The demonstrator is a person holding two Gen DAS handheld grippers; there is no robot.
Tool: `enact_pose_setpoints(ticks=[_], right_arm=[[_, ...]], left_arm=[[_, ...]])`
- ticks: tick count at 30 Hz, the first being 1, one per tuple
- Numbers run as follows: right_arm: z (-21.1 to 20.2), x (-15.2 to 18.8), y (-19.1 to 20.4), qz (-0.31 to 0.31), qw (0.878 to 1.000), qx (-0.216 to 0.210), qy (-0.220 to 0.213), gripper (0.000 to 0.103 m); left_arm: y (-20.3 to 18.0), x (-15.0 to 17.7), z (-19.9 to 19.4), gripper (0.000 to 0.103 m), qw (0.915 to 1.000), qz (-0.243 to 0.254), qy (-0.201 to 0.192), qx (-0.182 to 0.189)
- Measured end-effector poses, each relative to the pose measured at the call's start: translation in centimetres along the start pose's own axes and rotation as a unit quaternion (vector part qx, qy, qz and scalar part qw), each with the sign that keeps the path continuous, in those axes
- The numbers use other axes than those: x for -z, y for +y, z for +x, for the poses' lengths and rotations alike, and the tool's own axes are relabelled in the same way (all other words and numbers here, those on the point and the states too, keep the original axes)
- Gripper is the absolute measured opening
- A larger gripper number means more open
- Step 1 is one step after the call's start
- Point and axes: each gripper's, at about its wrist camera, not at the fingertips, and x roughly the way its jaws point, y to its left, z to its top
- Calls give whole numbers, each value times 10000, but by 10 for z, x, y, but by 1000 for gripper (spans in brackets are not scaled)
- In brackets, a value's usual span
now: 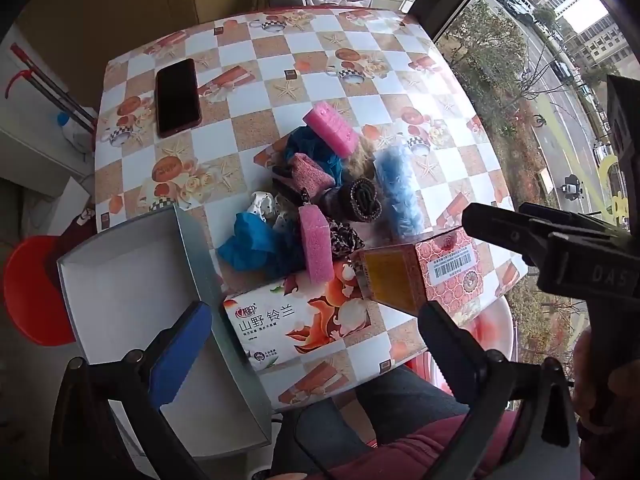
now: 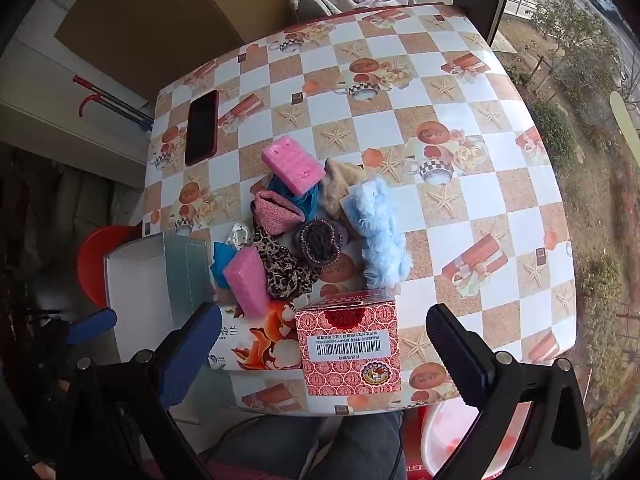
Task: Organize soft objects
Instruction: 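Grasp the pink foam block with the left tool while the right tool grasps the light-blue fluffy duster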
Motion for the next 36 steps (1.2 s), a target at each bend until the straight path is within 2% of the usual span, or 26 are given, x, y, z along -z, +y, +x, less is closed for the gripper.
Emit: enact_pose_setpoints(ticks=[3, 7, 9, 12, 20, 27, 36], right_arm=[[1, 1, -8, 12, 10000, -15, 1, 103], [2, -1, -21, 14, 10000, 4, 15, 103], [4, -4, -29, 53, 10000, -1, 45, 103], [4, -8, -40, 79, 9999, -22, 60, 103], [11, -24, -61, 149, 9998, -17, 136, 103], [25, -30, -73, 132, 9993, -83, 354, 103], [55, -43, -101, 266, 9968, 90, 753, 103]], left_arm=[[-5, -8, 1, 103, 9997, 82, -14, -211], [-6, -20, 6, 103, 9998, 28, -90, -180], [-6, -27, 9, 103, 9996, -45, 66, -277], [-7, -35, 14, 103, 9992, -127, 67, -367], [-2, -41, 30, 103, 9983, -341, 250, -391], [5, -52, 44, 103, 9975, -529, 178, -441], [20, -70, 72, 103, 9954, -836, 224, -404]])
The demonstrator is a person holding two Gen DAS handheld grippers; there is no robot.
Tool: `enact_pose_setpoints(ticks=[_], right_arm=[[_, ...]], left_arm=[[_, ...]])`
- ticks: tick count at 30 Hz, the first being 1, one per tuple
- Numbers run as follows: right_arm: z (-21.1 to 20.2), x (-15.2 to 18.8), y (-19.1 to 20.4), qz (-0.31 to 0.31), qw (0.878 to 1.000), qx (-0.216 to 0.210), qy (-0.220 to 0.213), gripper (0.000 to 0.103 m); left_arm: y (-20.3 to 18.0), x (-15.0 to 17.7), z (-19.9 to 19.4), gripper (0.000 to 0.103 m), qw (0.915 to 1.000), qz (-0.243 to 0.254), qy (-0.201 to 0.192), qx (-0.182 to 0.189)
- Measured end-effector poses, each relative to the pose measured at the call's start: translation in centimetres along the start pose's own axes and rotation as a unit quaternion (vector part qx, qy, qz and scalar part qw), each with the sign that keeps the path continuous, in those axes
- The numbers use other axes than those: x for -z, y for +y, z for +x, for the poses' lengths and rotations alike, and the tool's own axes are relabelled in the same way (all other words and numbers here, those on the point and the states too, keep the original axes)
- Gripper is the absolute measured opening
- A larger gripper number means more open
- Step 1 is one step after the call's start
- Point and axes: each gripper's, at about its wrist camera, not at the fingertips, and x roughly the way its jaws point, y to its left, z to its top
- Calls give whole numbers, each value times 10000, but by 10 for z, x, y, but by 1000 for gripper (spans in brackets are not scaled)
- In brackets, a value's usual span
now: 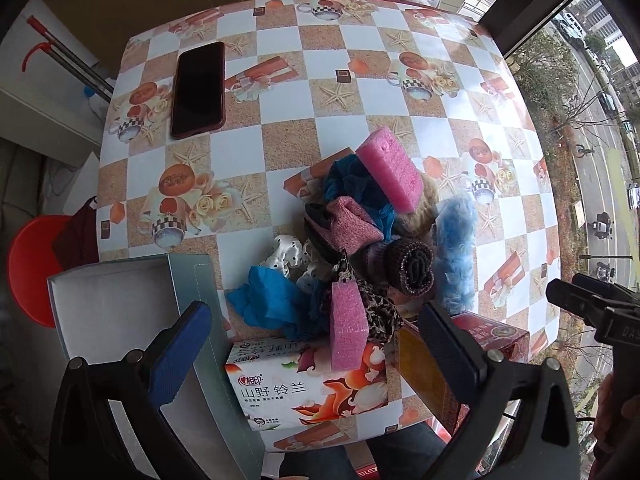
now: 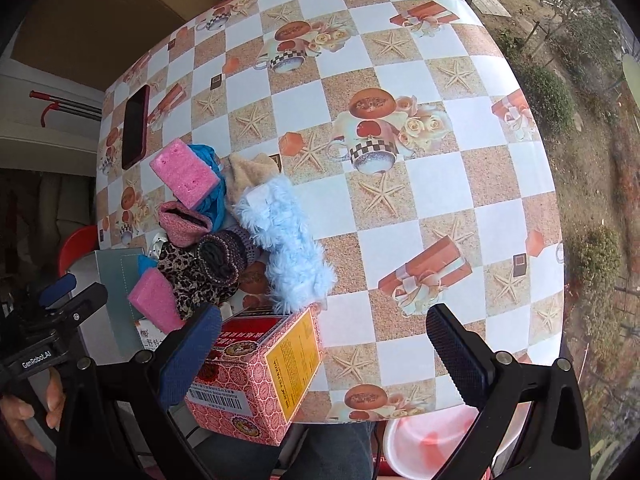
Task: Organize soft objects
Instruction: 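Grasp the pink foam block with the left tool while the right tool grasps the light-blue fluffy duster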
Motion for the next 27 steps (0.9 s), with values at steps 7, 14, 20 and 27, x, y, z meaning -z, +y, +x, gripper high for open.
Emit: enact_pose_setpoints(ticks=[7, 14, 20, 27], right_arm=[[39, -23, 4, -284, 9992, 74, 287, 103], [95, -41, 15, -570, 9944, -268, 854, 103], [133, -44, 25, -764, 9905, -197, 1123, 103], [141, -43, 31, -683, 9915, -401, 1032, 44]], left_arm=[[-27, -37, 26, 103, 9993, 360, -84, 66], [-53, -79, 67, 103, 9982, 597, 22, -38], [-55, -98, 94, 55, 9987, 331, 370, -102], [-52, -97, 82, 36, 9994, 318, -3, 140]])
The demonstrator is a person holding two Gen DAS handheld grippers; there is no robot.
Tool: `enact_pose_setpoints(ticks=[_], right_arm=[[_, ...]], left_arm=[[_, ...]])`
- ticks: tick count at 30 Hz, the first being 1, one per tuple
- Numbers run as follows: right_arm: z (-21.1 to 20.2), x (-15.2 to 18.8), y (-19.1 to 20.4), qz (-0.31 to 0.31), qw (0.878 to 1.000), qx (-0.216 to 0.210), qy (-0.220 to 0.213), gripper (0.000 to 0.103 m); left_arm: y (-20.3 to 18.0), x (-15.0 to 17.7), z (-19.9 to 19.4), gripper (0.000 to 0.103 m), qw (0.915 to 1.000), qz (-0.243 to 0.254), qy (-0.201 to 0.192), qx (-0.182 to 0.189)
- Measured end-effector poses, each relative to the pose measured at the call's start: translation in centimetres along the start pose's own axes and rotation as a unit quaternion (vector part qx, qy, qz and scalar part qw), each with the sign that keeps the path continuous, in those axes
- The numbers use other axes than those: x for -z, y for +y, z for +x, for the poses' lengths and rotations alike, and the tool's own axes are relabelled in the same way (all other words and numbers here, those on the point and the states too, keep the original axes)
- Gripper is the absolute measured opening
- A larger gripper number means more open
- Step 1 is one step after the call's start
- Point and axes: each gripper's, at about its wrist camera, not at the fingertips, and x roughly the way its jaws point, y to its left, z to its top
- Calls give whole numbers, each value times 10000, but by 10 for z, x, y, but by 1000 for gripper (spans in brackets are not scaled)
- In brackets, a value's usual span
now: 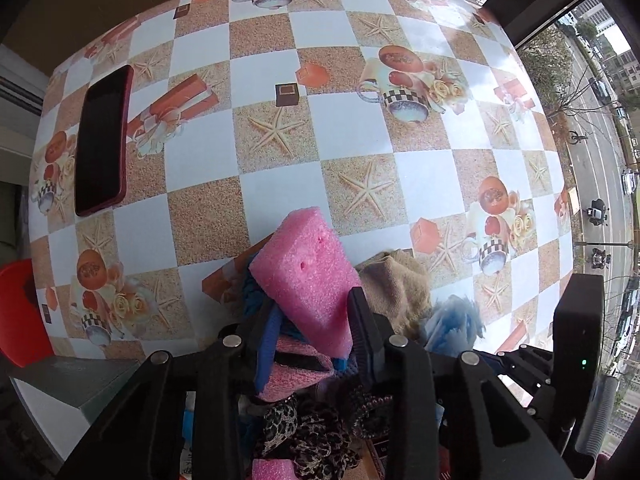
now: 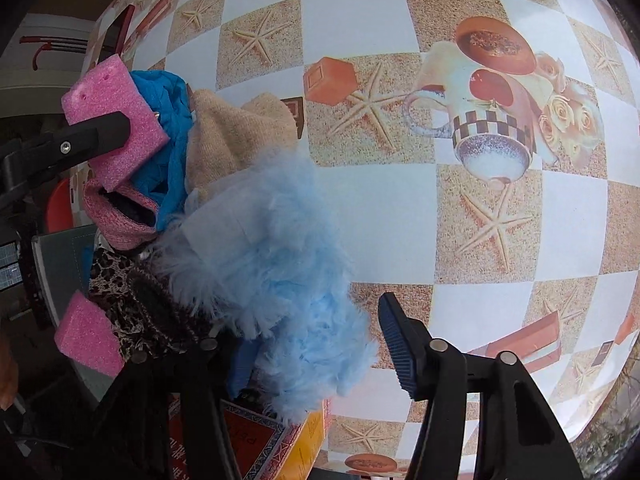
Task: Organize soft objects
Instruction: 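Grasp the pink foam block with the left tool while the right tool grasps the light-blue fluffy duster, then carry the pink foam block and blue duster over the white box with both tools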
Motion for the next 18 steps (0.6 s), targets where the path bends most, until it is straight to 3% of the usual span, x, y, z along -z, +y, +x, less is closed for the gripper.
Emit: enact_pose_setpoints(ticks=[3, 8, 18], right_arm=[[-1, 3, -9, 114, 9998, -167, -50, 36], [-36, 14, -28, 291, 9972, -394, -561, 35], [-102, 33, -50, 698, 9862, -624, -1368, 35]], left_arm=[[-1, -3, -10, 33, 9996, 173, -202, -55], [5, -3, -32, 31, 9982, 92, -596, 34], [-29, 22, -82, 31, 9877, 937, -1172, -446]])
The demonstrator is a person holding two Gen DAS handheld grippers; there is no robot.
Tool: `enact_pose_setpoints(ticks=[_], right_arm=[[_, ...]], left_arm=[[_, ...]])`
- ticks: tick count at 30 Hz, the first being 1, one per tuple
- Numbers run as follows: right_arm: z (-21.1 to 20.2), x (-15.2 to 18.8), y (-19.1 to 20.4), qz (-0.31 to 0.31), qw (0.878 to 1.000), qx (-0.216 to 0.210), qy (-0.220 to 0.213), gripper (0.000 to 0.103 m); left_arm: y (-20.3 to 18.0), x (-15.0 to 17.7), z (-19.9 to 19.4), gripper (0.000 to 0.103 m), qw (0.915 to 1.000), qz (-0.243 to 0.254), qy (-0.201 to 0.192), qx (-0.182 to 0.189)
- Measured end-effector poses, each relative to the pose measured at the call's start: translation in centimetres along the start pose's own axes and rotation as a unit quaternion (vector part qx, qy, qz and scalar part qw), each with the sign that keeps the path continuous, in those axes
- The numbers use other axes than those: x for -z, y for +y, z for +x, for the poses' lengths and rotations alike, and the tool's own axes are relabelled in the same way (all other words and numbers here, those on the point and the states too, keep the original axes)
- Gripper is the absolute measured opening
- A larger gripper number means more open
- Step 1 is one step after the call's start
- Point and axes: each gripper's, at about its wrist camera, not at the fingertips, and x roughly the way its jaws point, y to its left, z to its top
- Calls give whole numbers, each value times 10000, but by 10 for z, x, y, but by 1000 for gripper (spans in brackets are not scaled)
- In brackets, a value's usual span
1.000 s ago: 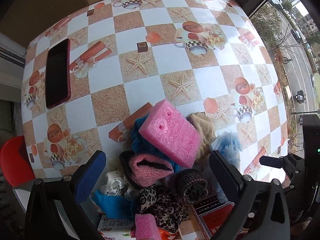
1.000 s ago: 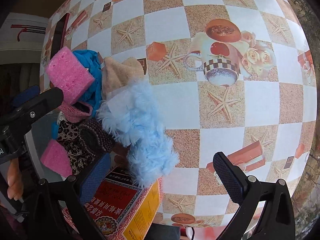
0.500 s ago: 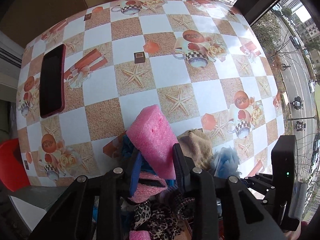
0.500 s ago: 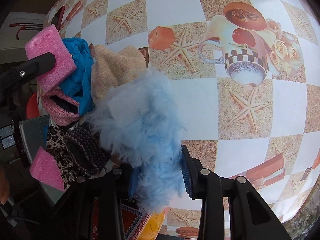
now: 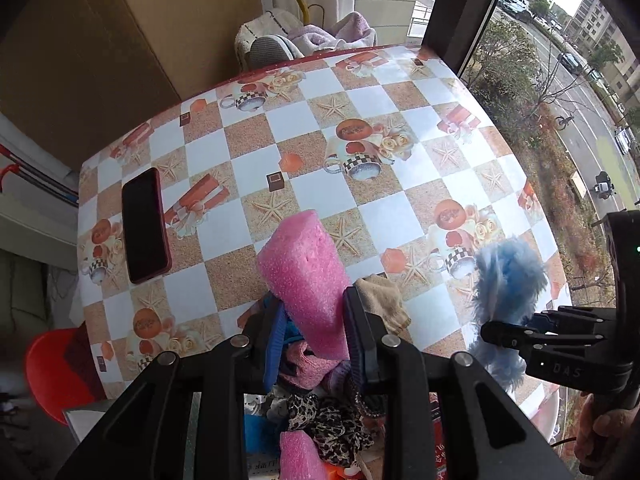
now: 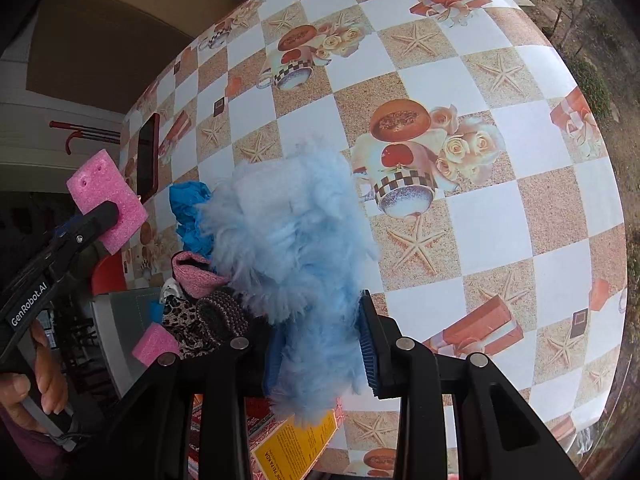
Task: Organize soft objects
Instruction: 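Carry the pink foam block and blue duster over the white box with both tools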
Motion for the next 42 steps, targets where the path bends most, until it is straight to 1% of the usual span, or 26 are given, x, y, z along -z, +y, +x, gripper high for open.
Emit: enact_pose_setpoints(ticks=[2, 7, 10, 13, 16, 19, 23, 25, 29, 31, 34, 36, 39, 42], right_arm=[[-14, 3, -1, -45, 9999, -11, -101, 35], [-43, 17, 6, -181, 9995, -78, -265, 35], [-43, 17, 29, -262, 9991, -190, -272, 35], [-49, 27, 45, -434, 9983, -285, -275, 35], [-56, 40, 64, -663, 9971, -265, -255, 35], [-65, 56, 85, -805, 9958, -267, -335, 35], [-72, 80, 116, -858, 9947, -304, -485, 35], [-68, 94, 131, -815, 9949, -378, -467, 35], [-52, 125, 167, -953, 9940, -400, -351, 35], [-43, 138, 185, -1041, 9932, -458, -233, 35], [-32, 152, 214, -1310, 9903, -459, -110, 35], [-27, 157, 232, -1513, 9876, -420, -69, 35], [-21, 167, 258, -1839, 9823, -361, 11, 35], [-14, 175, 281, -2177, 9755, -290, 95, 35]], left_arm=[[-5, 6, -12, 31, 10000, 71, -57, -12], [-14, 32, -38, 31, 9999, 55, -97, 29], [-17, 52, -50, 31, 10000, -16, -72, 29], [-14, 73, -65, 31, 9998, -133, -103, -45], [-5, 95, -81, 31, 9993, -313, -183, -3], [6, 115, -93, 31, 9990, -387, -199, 56], [22, 141, -105, 31, 9991, -293, -304, 71], [33, 155, -111, 31, 9990, -286, -337, 99], [61, 187, -120, 31, 9985, -421, -331, 81], [77, 203, -125, 31, 9982, -497, -336, -5], [98, 227, -132, 31, 9973, -568, -375, -262], [112, 241, -134, 31, 9963, -687, -349, -375], [132, 260, -136, 31, 9934, -1027, -294, -411], [145, 276, -141, 31, 9895, -1339, -331, -440]])
